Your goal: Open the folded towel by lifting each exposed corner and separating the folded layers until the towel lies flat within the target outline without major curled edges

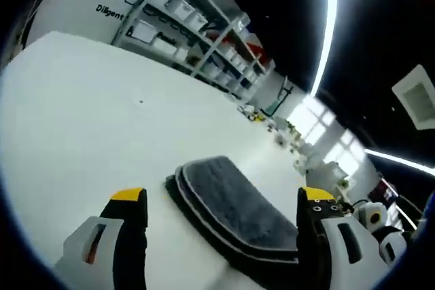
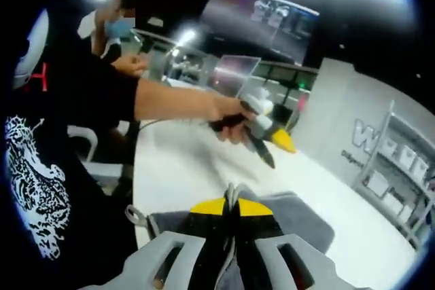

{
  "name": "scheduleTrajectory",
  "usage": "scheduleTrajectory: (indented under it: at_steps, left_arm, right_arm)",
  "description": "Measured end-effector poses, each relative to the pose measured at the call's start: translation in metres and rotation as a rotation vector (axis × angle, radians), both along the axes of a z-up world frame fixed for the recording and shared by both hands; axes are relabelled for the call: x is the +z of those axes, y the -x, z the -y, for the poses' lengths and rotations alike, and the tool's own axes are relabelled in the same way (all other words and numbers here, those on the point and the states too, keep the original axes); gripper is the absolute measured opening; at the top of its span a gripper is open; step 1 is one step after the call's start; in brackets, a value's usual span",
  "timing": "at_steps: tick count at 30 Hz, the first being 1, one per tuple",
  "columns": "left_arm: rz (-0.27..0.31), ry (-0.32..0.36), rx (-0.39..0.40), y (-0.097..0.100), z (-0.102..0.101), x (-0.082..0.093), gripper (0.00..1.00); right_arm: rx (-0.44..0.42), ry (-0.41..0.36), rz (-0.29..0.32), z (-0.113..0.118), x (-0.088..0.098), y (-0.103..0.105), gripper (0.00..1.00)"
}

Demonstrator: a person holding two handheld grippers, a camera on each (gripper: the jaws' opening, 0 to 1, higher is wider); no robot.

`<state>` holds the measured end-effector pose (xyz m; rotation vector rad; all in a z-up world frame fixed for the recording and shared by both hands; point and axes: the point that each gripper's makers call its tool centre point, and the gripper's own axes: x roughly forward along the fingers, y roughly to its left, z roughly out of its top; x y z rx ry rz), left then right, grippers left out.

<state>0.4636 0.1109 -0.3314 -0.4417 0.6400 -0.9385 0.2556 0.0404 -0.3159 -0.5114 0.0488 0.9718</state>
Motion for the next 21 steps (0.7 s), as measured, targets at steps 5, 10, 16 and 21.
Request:
scheduleTrajectory:
  at_steps: [5, 10, 16, 21]
  left_arm:
    - [-0.035, 0.019, -0.016, -0.003, 0.005, -0.002, 0.89]
    - [-0.065, 0.034, -0.025, -0.007, 0.009, -0.003, 0.77]
    - [-0.095, -0.013, -0.035, -0.015, 0.024, -0.019, 0.72]
    - [-0.113, -0.061, -0.016, -0.025, 0.031, -0.032, 0.62]
  right_arm:
    - [-0.001, 0.000, 0.012, 0.001, 0.001, 0.000, 0.00]
    - [-0.004, -0.011, 0.027, 0.003, 0.004, 0.002, 0.00]
    - [0.001, -0.018, 0.026, 0.001, 0.003, 0.004, 0.00]
    - [0.007, -0.020, 0.015, -0.001, -0.002, 0.005, 0.00]
